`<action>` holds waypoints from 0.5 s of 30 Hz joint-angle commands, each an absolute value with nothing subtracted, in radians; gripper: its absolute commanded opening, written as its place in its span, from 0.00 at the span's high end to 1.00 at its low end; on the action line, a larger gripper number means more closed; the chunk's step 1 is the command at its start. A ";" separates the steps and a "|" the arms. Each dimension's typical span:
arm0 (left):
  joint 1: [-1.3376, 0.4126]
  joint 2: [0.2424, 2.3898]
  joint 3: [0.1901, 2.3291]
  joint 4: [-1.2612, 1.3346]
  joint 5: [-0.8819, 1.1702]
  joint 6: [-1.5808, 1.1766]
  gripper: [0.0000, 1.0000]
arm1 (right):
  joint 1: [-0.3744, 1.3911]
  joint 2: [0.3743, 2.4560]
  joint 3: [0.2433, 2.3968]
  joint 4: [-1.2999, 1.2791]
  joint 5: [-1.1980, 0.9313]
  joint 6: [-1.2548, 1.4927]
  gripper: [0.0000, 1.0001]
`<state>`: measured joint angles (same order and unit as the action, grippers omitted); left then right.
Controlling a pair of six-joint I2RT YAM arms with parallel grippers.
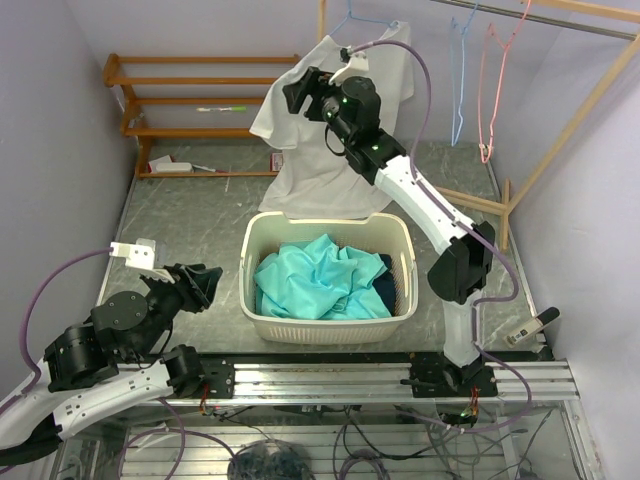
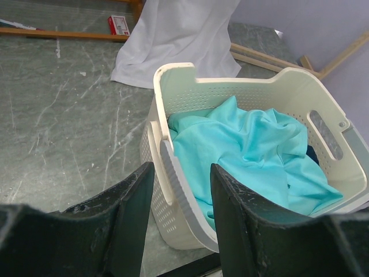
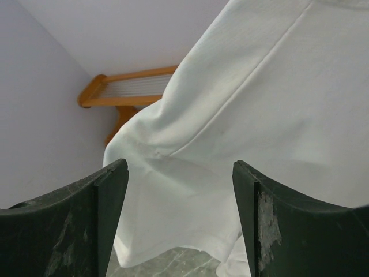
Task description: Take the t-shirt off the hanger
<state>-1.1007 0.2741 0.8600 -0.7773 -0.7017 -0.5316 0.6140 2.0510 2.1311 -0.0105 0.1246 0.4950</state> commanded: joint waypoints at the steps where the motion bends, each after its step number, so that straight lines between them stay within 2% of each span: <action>1: -1.101 0.268 0.852 -0.773 -0.692 -0.534 0.45 | 0.631 1.961 2.083 0.078 0.189 0.485 0.28; 9: -1.102 0.269 0.852 -0.773 -0.693 -0.535 0.45 | 0.684 1.946 2.071 0.108 0.254 0.449 0.30; 15: -1.101 0.279 0.851 -0.773 -0.693 -0.535 0.45 | 0.735 2.143 2.388 -0.025 0.425 0.341 0.30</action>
